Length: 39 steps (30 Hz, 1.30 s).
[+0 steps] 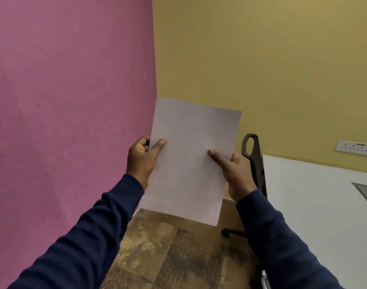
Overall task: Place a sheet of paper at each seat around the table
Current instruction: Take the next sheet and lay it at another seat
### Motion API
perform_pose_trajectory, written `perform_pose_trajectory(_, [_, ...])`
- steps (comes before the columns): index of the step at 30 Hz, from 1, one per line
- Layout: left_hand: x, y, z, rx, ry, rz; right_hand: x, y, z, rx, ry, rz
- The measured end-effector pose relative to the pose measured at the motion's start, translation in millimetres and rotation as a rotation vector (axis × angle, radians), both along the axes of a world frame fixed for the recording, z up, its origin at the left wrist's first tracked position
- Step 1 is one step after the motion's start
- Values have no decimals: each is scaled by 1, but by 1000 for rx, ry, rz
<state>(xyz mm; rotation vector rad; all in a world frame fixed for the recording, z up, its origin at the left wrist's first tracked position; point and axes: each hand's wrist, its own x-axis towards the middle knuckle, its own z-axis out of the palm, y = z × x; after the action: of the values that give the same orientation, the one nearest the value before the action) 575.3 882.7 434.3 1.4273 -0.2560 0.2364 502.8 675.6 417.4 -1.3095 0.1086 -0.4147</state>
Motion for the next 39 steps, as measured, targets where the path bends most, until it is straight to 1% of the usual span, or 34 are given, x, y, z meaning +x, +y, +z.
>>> perform_pose_trajectory(3, [51,-26,-20,37,43,-65,43,-24,-11,29,17,-91])
perform_pose_trajectory(8, [144,-67,-57,154,149,-260,120,-65,-26,33,19,-248])
perform_pose_trajectory(14, [262,-129,-83,181,169,-464,216,-114,-32,56,6,-440])
perform_pose_trajectory(16, [298,-152,-91,229,177,-513,242,-131,-35,64,15,-501])
perform_pose_trajectory(19, [341,-188,-102,278,242,-565,271,-158,-42,77,51,-592])
perform_pose_trajectory(22, [372,-233,-107,301,288,-626,290,-194,-49,98,79,-671])
perform_pose_trajectory(29, [423,-356,-121,346,292,-730,317,-293,-70,173,92,-778])
perform_pose_trajectory(35, [456,-483,-125,442,242,-771,333,-407,-85,208,82,-835])
perform_pose_trajectory(39, [474,-562,-124,531,177,-794,332,-480,-98,198,144,-879])
